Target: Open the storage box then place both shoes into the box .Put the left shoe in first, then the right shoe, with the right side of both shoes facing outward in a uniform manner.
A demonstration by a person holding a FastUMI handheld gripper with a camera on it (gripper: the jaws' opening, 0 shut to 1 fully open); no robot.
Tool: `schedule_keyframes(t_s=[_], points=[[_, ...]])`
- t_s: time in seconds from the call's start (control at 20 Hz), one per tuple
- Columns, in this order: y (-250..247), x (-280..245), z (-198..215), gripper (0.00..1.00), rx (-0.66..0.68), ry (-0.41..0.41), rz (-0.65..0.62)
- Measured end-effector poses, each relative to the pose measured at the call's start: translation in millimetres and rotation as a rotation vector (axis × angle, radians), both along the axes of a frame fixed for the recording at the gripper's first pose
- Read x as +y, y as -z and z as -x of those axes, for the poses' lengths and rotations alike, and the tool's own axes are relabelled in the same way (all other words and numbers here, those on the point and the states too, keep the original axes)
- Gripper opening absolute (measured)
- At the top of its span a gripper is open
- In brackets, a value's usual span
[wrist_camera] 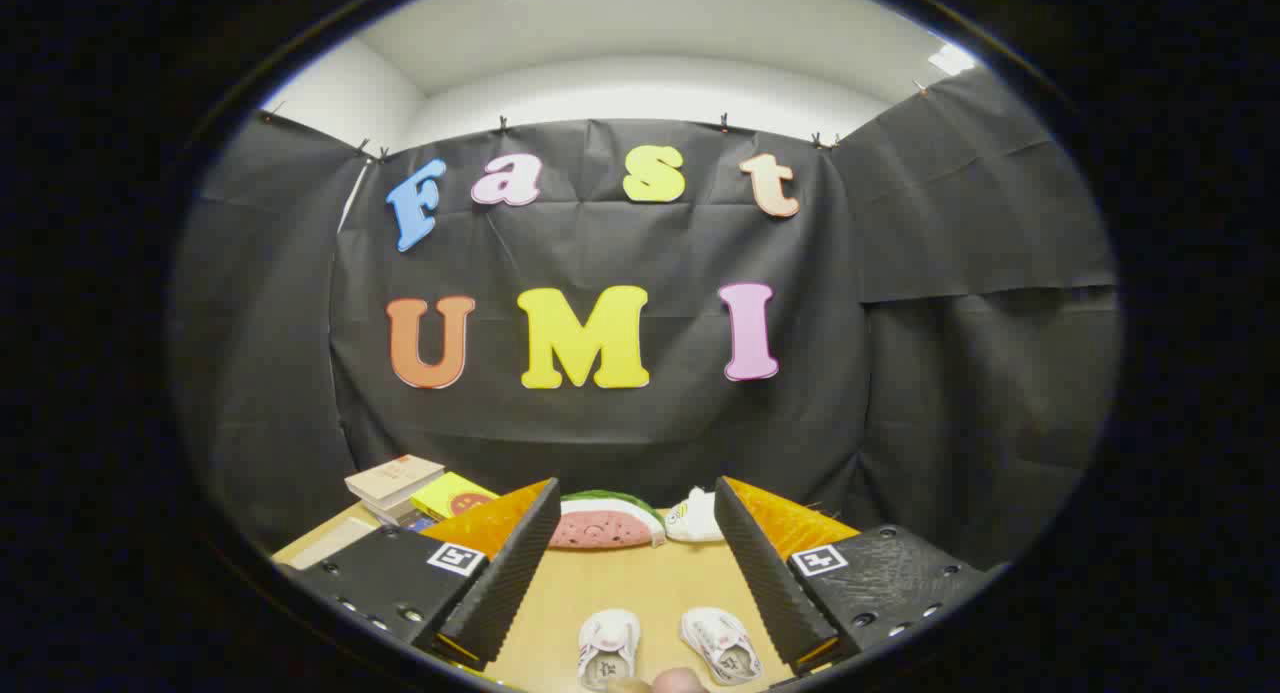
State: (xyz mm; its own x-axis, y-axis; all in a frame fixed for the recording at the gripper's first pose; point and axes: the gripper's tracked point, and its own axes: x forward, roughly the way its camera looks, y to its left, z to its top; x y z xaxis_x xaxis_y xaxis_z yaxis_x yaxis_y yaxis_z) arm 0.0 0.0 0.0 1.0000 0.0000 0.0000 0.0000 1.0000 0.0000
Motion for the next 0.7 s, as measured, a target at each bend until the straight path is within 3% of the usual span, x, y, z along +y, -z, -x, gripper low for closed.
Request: schedule_keyframes(t_s=[0.7], points=[[0.0, 12.7, -11.2, 0.95, -0.002, -0.045, 0.010]])
